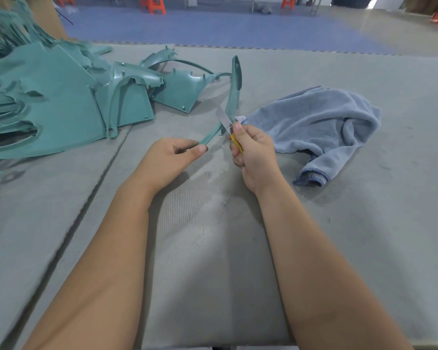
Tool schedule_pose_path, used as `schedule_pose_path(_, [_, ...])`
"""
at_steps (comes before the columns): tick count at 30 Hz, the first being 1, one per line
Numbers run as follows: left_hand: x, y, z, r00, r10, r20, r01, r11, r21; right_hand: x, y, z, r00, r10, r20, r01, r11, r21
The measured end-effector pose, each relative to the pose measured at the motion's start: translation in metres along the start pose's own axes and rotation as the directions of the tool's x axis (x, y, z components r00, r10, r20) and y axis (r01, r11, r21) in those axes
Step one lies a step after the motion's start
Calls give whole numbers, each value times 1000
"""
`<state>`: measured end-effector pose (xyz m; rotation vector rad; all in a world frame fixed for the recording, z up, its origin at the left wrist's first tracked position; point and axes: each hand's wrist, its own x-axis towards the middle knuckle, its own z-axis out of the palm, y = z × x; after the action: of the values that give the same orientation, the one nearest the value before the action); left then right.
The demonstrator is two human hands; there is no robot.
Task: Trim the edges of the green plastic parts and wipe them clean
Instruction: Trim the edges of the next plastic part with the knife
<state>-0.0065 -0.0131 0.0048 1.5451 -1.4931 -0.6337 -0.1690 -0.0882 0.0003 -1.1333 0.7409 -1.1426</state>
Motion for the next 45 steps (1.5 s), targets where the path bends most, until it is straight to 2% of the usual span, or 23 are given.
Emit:
schedule_pose_path(6, [10, -1, -2, 1000, -16, 2, 15, 964, 264, -1, -1, 2, 1000, 4, 11, -4, 999, -37])
schedule_pose_path(10, [3, 3, 2, 1000, -16, -5, 17, 994, 111, 0, 1, 3, 999, -28, 32, 31, 995, -90])
schedule_pose_path(16, [6, 5, 10, 981, 106, -163, -69, 973, 220, -1, 1, 5, 998, -36, 54, 40, 995, -91])
schedule_pose_path(22, [6, 7, 19, 979, 150, -141, -108, 957, 269, -5, -1, 7, 989, -17, 145, 44, 982, -184])
schedule_pose_path(27, [6, 4, 17, 977, 83, -194, -57, 989, 138, -5, -4, 5, 978, 24, 206, 11, 986, -167])
schedule_pose_path(33, [7, 4, 17, 979, 44, -199, -30, 997, 77, -5, -2, 2, 979, -18, 205, 52, 986, -161])
schedule_pose_path(45, [7, 5, 19, 977, 11, -212, -2, 999, 42, -3, 2, -1, 980, -25, 200, 47, 993, -106])
